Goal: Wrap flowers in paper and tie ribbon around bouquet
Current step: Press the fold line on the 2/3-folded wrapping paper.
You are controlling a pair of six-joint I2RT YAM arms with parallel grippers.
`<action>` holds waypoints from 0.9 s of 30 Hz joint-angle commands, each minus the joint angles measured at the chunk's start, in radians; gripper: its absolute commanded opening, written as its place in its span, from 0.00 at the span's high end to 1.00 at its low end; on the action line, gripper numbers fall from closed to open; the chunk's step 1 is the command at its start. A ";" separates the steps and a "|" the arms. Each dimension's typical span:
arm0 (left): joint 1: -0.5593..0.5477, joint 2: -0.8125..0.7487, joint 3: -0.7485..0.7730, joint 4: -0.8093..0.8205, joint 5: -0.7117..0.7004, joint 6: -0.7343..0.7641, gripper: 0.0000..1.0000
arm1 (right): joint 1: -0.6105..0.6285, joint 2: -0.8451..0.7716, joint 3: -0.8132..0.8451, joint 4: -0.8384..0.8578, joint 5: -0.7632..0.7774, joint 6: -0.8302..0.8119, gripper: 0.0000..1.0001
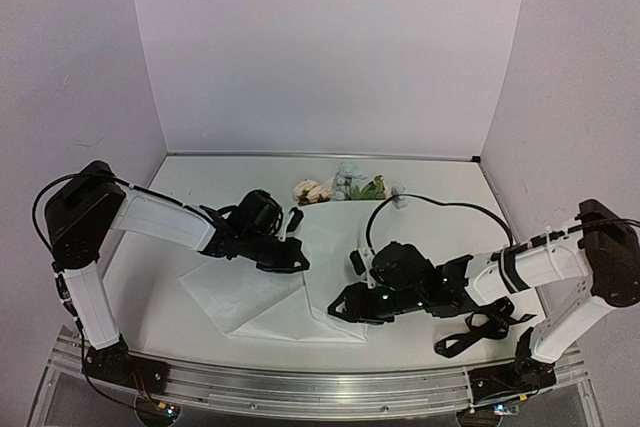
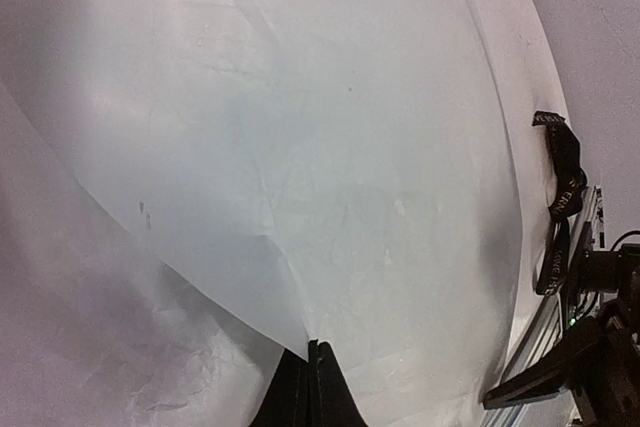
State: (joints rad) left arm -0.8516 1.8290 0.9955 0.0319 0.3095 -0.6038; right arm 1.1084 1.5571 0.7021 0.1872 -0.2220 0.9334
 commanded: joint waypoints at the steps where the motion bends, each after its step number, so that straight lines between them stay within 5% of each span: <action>1: 0.003 -0.049 0.049 -0.026 -0.028 0.027 1.00 | -0.004 -0.027 -0.049 -0.028 0.024 -0.003 0.63; 5: 0.003 -0.040 0.057 -0.055 -0.041 0.032 1.00 | -0.002 -0.027 -0.076 -0.026 0.026 0.012 0.73; 23: 0.003 -0.028 0.096 -0.114 -0.078 0.056 0.99 | 0.027 -0.001 -0.134 -0.027 -0.012 0.078 0.82; 27: 0.003 -0.056 0.092 -0.135 -0.092 0.059 0.88 | 0.036 0.010 -0.136 -0.026 -0.013 0.083 0.83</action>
State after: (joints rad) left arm -0.8516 1.8267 1.0476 -0.0792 0.2521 -0.5640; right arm 1.1308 1.5512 0.5770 0.1638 -0.2306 1.0012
